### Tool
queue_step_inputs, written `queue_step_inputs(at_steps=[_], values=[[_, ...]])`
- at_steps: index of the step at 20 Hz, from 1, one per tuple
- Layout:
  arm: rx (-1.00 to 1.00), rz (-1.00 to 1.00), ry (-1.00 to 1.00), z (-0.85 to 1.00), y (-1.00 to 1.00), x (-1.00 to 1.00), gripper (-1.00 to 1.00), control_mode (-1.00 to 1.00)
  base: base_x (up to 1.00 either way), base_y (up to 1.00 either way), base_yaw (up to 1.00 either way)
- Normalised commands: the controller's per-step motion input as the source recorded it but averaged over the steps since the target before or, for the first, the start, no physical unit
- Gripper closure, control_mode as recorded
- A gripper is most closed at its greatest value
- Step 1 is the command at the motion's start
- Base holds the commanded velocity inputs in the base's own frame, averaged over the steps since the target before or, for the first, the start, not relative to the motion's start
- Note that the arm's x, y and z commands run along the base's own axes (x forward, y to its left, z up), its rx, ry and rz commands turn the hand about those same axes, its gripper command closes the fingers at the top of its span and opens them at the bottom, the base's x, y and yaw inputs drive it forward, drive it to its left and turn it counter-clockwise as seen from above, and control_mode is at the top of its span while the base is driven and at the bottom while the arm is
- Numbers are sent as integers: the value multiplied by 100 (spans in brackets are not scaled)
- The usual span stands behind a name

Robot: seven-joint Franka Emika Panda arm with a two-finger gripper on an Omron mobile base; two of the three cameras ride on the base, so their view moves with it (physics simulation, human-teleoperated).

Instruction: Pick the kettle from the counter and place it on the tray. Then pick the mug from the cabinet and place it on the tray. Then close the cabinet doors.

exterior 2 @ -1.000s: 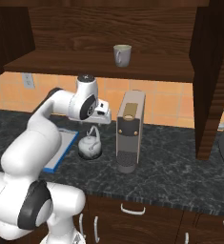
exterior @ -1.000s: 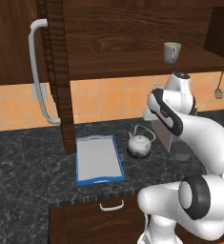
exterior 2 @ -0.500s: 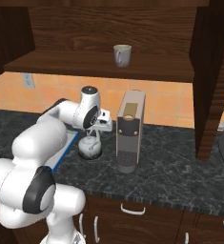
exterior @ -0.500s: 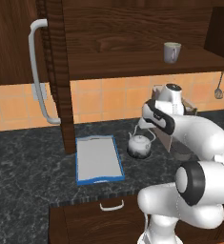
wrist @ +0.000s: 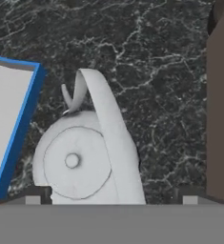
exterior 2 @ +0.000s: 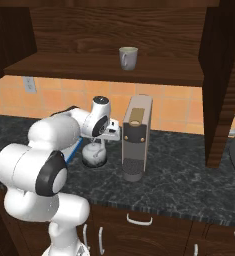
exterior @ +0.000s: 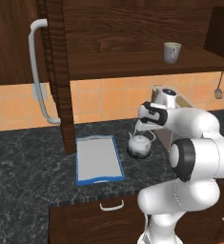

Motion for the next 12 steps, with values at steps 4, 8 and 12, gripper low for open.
queue_step_inputs(at_steps=[4, 8, 12], values=[[3, 4, 2, -30, 0, 30, -100, -100, 0, 0, 0], [0, 2, 2, -27, 0, 23, -100, -100, 0, 0, 0], [0, 0, 2, -2, 0, 5, 100, -100, 0, 0, 0]])
